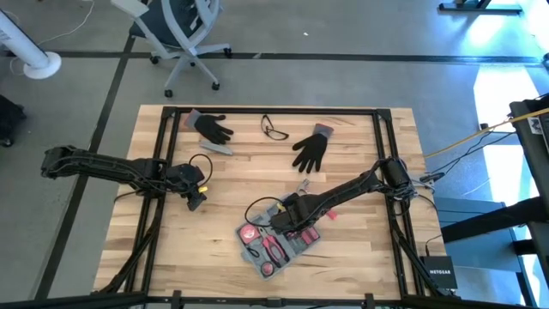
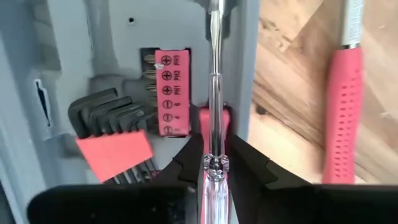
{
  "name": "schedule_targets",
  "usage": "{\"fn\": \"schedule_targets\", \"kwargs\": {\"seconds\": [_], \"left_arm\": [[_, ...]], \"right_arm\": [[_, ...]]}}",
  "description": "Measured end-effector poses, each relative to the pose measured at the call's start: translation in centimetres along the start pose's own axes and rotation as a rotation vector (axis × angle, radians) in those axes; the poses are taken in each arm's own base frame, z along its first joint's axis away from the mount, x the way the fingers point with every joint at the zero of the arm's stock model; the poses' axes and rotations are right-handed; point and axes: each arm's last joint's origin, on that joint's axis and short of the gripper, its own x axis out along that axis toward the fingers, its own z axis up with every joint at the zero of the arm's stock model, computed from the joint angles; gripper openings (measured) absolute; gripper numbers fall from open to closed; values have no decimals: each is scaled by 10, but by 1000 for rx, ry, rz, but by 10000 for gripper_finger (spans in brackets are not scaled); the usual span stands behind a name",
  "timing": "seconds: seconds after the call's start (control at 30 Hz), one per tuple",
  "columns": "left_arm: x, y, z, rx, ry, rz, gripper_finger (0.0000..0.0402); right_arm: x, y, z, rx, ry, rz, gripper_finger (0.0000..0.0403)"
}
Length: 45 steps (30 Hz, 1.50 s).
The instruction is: Prefit tool cases
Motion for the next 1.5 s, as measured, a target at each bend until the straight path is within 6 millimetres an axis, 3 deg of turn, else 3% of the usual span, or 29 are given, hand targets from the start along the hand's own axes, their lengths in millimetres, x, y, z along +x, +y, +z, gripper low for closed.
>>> {"fn": "schedule_targets", "kwargs": {"seconds": [0.27,0.5,0.77,0.97,1.43,1.5], "left_arm": [[0,0,0,7,0,0,0],[0,0,0,19,0,0,0],[0,0,0,-1,1,0,0],[0,0,0,-1,9,-6,0],[0,0,0,-3,9,-9,0],[0,0,0,-3,8,-9,0]], "right_arm": [[-15,3,1,-48,-1,7,52],[-29,28,4,-56,-36,262,24],[-26,32,6,-20,-42,291,24],[-5,41,7,-25,-10,268,24],[-5,43,2,-65,2,278,25],[-5,43,2,-65,3,277,40]]}}
